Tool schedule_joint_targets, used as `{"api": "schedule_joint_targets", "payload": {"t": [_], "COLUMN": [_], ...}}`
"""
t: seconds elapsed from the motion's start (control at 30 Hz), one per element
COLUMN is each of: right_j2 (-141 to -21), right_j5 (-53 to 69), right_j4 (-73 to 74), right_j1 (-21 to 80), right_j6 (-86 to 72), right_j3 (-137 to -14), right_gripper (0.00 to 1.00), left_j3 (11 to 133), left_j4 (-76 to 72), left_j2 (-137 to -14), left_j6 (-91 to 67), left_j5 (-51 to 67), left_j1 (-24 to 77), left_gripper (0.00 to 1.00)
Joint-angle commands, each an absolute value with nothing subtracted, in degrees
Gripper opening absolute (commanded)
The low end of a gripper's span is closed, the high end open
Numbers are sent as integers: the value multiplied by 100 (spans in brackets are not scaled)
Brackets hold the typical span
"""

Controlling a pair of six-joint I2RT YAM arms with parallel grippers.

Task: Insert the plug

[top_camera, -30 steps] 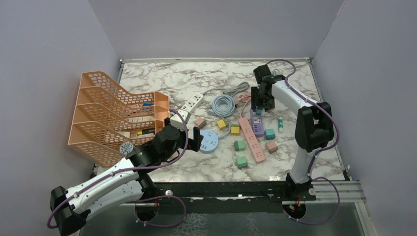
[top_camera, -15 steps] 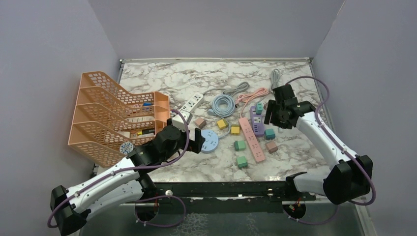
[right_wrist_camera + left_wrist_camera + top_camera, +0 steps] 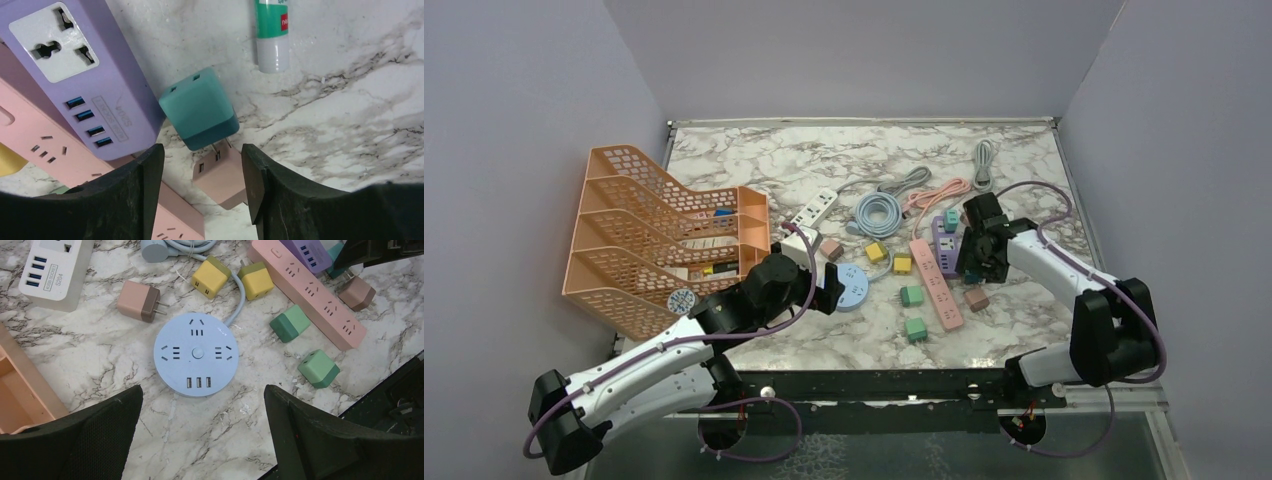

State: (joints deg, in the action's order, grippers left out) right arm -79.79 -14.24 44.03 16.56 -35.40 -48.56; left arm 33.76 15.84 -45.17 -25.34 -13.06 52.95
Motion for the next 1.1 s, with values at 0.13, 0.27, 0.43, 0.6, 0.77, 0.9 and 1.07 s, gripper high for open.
{"api": "schedule_joint_targets", "payload": {"t": [0.13,0.27,0.43,0.6,0.77,0.9,1.07], "right_j2": [-8466,-8690,-8877,-8912,-8908,-8686,-7952], "right_j5": [-1782,-1689,-1544,-1400,-1200,-1060,-953], "right_j4": [3800,3744,3627,3456,3290,3259,3443], "right_j1": [1633,1537,1402,1208,1171,1169,1168], "right_j6": [-3103,-3050,-2951,-2896,-2851,-2918,-3060], "right_j3": [-4934,-4953,-4972,-4913,-4859,-4788,-4770], "right_gripper": [59,59,61,62,51,29,21], "left_j3": [3454,3449,3445,3452,3463,3467,3579], "left_j4": [1351,1355,1345,1345,1345,1372,1437], "left_j2": [-4366,-4379,-4399,-4492,-4551,-4547,-4574], "left_j6": [-2544,-2556,-2573,-2567,-2574,-2630,-2973], "left_j5": [-1182,-1194,-1195,-1165,-1119,-1046,-873], "left_j1": [5286,5291,5291,5291,5287,5291,5284], "left_gripper": [93,93,93,93,93,93,93]}}
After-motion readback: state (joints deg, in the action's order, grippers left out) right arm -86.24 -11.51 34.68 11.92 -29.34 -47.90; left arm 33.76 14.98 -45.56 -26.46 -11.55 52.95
